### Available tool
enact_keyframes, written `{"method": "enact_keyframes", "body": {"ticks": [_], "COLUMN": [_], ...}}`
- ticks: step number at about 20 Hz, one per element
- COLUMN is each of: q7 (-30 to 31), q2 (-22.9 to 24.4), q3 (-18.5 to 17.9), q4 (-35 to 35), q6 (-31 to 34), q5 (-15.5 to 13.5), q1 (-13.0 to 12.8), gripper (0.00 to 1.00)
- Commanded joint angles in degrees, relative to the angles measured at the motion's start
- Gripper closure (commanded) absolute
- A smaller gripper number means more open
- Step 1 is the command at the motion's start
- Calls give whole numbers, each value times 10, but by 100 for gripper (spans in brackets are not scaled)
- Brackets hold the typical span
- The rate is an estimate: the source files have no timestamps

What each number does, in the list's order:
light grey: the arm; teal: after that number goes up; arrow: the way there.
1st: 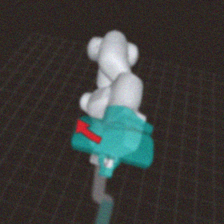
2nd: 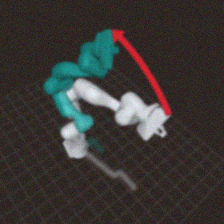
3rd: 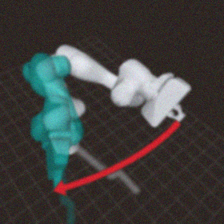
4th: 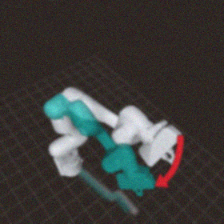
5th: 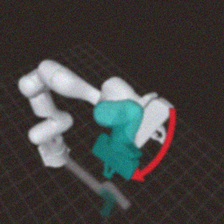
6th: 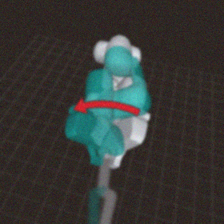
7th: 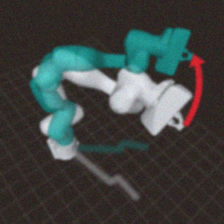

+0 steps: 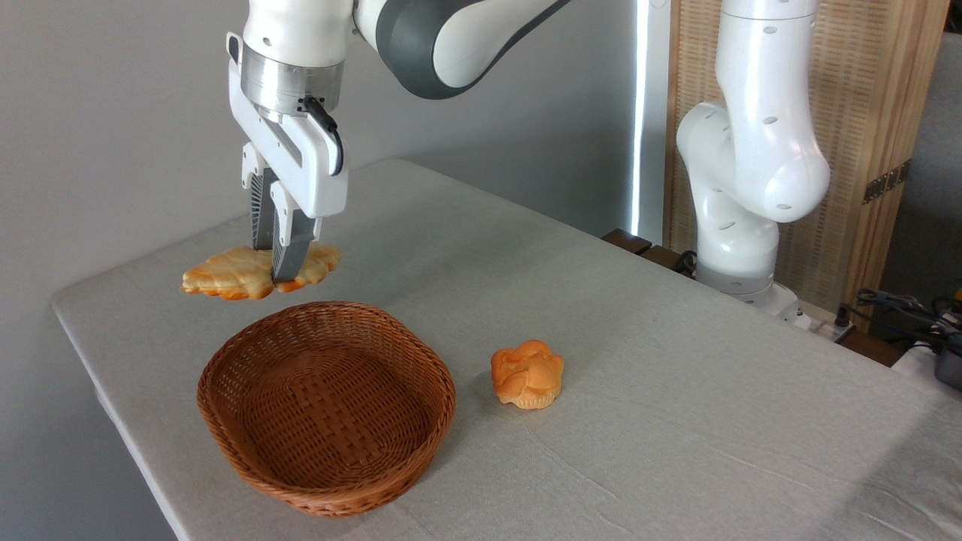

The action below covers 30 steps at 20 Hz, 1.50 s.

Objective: Put bread into the basket

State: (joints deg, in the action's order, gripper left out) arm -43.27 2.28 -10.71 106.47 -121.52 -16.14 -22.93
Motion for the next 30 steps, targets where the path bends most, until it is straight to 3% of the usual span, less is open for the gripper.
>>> {"method": "enact_keyframes", "body": {"ticks": [1,14,16,17,19,20,22,23,25,30], "q7": [-16,-19,-26,-25,-20,-20,-16,-10,-1,4], "q2": [0,4,8,10,10,9,9,9,10,6], "q3": [-2,-2,-4,-3,1,2,24,51,74,90], "q4": [-5,-6,-10,-20,-42,-49,-68,-75,-79,-122], "q6": [1,30,63,95,142,157,196,217,235,290], "q5": [-5,-4,17,49,84,89,92,93,93,93], "q1": [-6,-7,-6,-5,1,5,43,79,120,162], "gripper": [0,0,0,0,0,0,0,0,0,0]}}
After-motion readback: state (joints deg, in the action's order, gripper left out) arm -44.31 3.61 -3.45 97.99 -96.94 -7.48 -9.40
